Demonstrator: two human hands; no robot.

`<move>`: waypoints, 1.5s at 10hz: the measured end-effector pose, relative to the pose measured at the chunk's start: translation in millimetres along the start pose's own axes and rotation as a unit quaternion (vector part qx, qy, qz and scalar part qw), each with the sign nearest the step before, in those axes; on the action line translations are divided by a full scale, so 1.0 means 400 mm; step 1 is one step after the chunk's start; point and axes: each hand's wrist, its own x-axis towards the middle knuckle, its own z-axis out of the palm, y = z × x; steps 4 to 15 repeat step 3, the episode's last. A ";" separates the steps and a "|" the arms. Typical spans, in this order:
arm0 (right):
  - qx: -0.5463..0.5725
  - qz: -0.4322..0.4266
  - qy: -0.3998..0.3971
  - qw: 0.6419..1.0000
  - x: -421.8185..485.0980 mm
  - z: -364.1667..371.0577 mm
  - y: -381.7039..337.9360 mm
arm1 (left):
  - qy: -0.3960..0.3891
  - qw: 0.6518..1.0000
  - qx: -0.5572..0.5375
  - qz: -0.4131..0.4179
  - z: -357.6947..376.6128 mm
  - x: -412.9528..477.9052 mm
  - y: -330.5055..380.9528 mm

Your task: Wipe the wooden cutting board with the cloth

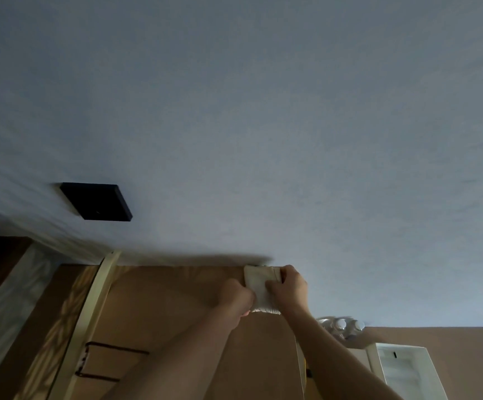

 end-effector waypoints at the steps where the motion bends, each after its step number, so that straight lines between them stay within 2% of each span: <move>1: -0.025 0.013 0.029 0.999 -0.003 0.011 0.008 | 0.021 0.994 0.096 0.051 0.001 -0.003 -0.001; 2: -0.082 0.029 0.042 0.995 -0.023 0.003 0.015 | 0.054 0.972 0.207 0.099 -0.005 -0.020 -0.014; 3: -0.110 0.011 0.035 0.993 -0.052 -0.016 0.001 | 0.079 0.963 0.215 0.140 -0.015 -0.055 -0.018; 15: -0.110 0.011 0.035 0.993 -0.052 -0.016 0.001 | 0.079 0.963 0.215 0.140 -0.015 -0.055 -0.018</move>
